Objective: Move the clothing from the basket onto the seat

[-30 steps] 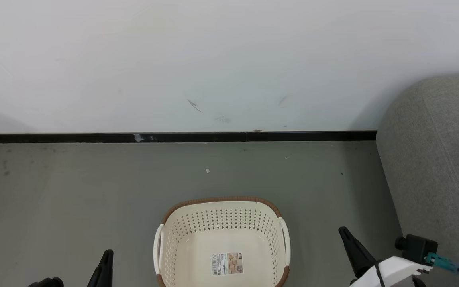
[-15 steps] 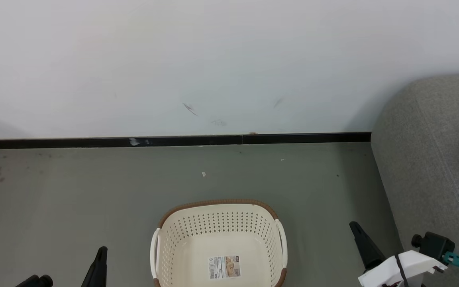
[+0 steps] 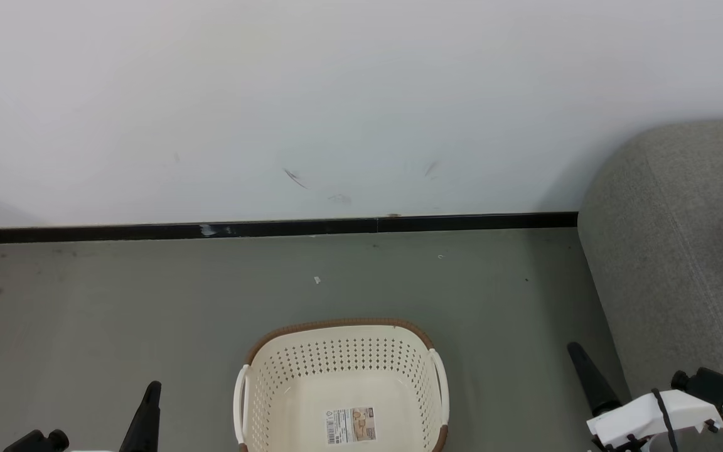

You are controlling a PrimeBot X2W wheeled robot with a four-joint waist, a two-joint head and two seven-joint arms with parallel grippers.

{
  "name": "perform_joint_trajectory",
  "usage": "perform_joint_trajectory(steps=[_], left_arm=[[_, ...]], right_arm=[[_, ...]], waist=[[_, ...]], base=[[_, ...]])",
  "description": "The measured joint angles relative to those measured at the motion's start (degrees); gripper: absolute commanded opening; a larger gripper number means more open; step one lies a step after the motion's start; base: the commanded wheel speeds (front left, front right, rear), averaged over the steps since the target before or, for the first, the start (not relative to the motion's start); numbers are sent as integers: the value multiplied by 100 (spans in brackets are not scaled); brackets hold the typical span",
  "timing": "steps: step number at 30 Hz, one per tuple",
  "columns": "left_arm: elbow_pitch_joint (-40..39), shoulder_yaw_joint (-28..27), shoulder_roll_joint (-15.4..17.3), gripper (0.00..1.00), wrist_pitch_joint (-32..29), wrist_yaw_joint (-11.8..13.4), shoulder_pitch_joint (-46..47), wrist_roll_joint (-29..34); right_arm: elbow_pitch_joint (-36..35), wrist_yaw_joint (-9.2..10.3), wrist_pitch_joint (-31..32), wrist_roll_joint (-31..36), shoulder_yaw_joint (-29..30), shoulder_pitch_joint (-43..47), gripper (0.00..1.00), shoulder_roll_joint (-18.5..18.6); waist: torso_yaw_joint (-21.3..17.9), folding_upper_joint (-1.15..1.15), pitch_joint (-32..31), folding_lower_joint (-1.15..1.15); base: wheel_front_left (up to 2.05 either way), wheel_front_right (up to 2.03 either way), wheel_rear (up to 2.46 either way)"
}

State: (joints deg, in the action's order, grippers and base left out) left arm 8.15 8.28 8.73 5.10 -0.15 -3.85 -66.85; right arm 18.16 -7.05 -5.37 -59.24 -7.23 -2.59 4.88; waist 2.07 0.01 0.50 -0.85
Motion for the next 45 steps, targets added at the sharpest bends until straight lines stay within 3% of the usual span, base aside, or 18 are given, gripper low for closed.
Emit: perform_joint_trajectory(steps=[11, 17, 45], left_arm=[[147, -213, -114, 0, -193, -110, 136, -619], [233, -328, -160, 0, -309, -183, 230, -956], [609, -910, -444, 0, -840, -583, 595, -2560]], right_arm=[[-60, 0, 187, -811, 242, -1, 0, 3], [-86, 0, 283, -1241, 353, -3, 0, 3], [-280, 0, 715, -3355, 981, -29, 0, 4]], waist=[[-48, 0, 13, 55], [-73, 0, 23, 72], [-197, 0, -28, 81]], base=[[0, 0, 0], [0, 0, 0], [0, 0, 0]])
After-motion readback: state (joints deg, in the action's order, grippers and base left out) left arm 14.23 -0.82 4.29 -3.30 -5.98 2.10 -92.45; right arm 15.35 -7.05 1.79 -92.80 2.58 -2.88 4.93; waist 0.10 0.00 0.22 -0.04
